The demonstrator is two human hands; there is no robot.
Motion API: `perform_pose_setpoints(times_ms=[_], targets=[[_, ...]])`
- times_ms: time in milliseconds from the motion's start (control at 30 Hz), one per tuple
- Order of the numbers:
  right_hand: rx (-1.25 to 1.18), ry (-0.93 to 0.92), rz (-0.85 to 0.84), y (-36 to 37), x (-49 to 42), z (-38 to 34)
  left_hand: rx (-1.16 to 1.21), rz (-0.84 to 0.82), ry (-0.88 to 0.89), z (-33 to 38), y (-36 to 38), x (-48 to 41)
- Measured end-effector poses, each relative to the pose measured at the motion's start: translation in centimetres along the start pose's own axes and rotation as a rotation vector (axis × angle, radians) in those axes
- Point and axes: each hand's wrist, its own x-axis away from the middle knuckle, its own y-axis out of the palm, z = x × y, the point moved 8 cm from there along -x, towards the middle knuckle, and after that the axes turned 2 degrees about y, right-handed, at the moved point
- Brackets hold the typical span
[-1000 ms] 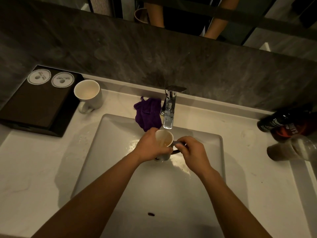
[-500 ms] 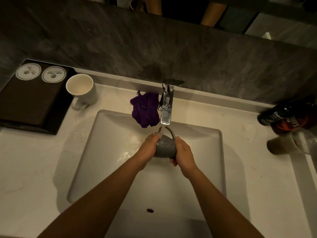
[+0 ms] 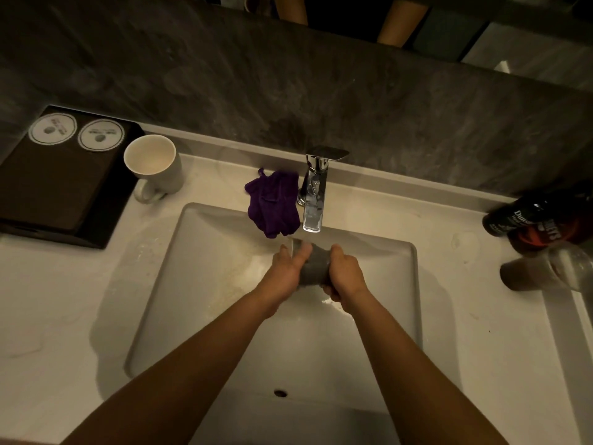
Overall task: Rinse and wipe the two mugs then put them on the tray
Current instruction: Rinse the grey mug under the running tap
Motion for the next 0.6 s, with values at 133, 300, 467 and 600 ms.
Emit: perform_pose_setpoints(times_ms=[133, 300, 467, 600], targets=[[0.183, -0.089, -0.020, 0.2, 0.5, -1.3, 0.130, 0.061, 0.024, 0.6, -1.1, -0.4], [0.246, -0.310, 0.048, 0.3, 1.3, -1.7, 0.327, 0.009, -0.311, 0.0, -0.4, 0.4], [-0.005, 0.140, -0.182, 0.4, 1.2, -0.6, 0.122, 0.013, 0.157, 1.8, -0.8, 0.5], [0.116, -0.136, -0.121, 0.5, 0.7, -1.7, 0.280, -0.012, -0.221, 0.6, -0.6, 0.8]])
